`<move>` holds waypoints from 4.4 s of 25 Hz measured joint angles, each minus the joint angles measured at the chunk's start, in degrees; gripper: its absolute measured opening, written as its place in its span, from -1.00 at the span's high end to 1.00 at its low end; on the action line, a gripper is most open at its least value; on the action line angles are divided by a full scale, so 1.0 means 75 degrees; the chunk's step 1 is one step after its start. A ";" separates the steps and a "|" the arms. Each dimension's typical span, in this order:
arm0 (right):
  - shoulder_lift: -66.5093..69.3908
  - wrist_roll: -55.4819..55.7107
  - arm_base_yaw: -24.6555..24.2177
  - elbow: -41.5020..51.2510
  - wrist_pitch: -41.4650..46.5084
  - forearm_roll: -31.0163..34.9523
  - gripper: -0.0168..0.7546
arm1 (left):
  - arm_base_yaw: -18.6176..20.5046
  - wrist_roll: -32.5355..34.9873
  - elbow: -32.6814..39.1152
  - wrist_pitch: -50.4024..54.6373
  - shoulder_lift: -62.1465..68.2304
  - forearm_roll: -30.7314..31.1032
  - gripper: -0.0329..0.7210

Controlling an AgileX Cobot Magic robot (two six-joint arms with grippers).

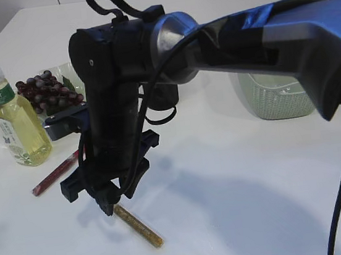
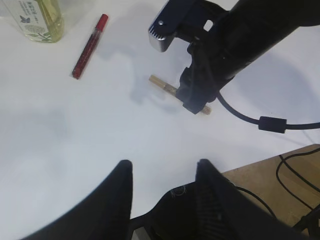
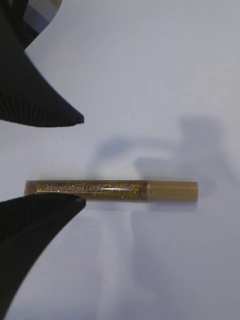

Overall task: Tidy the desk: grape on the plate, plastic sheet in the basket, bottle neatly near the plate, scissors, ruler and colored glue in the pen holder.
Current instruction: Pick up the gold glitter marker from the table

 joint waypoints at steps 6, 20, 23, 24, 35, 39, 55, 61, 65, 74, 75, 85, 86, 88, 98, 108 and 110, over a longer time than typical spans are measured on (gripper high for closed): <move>0.0295 0.0000 0.0000 -0.0058 -0.0014 -0.0126 0.04 | 0.0000 0.0000 0.0000 0.0000 -0.0010 0.0012 0.09; 0.0908 0.0000 0.0000 -0.0073 -0.0037 -0.0371 0.04 | 0.0000 0.0000 0.0000 0.0000 -0.0010 0.0026 0.09; 0.0926 0.0000 0.0000 -0.0073 -0.0037 -0.0381 0.04 | 0.0000 0.0000 0.0000 0.0000 -0.0010 0.0074 0.09; 0.0926 0.0000 0.0000 -0.0073 -0.0037 -0.0381 0.04 | 0.0000 0.0000 0.0000 0.0000 -0.0010 0.0105 0.09; 0.0938 0.0000 0.0000 -0.0073 -0.0037 -0.0381 0.05 | 0.0000 0.0000 0.0000 0.0000 -0.0010 0.0181 0.09; 0.0938 0.0003 0.0000 -0.0073 -0.0037 -0.0381 0.05 | 0.0000 0.0000 0.0000 0.0000 -0.0010 0.0198 0.09; 0.0969 0.0016 0.0000 -0.0073 -0.0044 -0.0243 0.05 | 0.0000 0.0000 0.0000 0.0000 -0.0010 0.0258 0.09; 0.1045 0.0016 0.0000 -0.0073 -0.0044 -0.0243 0.05 | 0.0000 0.0000 0.0000 0.0000 -0.0010 0.0289 0.09; 0.1062 0.0016 0.0000 -0.0073 -0.0056 -0.0243 0.05 | 0.0000 0.0000 0.0000 0.0000 -0.0010 0.0319 0.09; 0.1062 0.0016 0.0000 -0.0073 -0.0056 -0.0243 0.05 | 0.0000 0.0000 0.0000 0.0000 -0.0010 0.0319 0.09; 0.1062 0.0016 0.0000 -0.0073 -0.0056 -0.0243 0.05 | 0.0000 0.0000 0.0000 0.0000 -0.0010 0.0319 0.09; 0.1062 0.0016 0.0000 -0.0073 -0.0056 -0.0243 0.18 | 0.0000 0.0000 0.0000 0.0000 -0.0010 0.0319 0.09; 0.1062 0.0016 0.0000 -0.0073 -0.0056 -0.0259 0.18 | 0.0000 0.0000 0.0000 0.0000 -0.0010 0.0319 0.09; 0.1062 0.0016 0.0000 -0.0073 -0.0056 -0.0305 0.19 | 0.0000 0.0000 0.0000 0.0000 -0.0010 0.0319 0.09; 0.1083 0.0016 0.0000 -0.0085 -0.0056 -0.0310 0.19 | 0.0000 0.0000 0.0000 0.0000 -0.0010 0.0319 0.09; 0.1096 0.0016 0.0000 -0.0085 -0.0056 -0.0488 0.48 | 0.0000 0.0000 0.0000 0.0000 -0.0010 0.0319 0.09; 0.1096 0.0016 0.0000 -0.0085 -0.0056 -0.0518 0.48 | 0.0000 0.0000 0.0000 0.0000 -0.0010 0.0319 0.09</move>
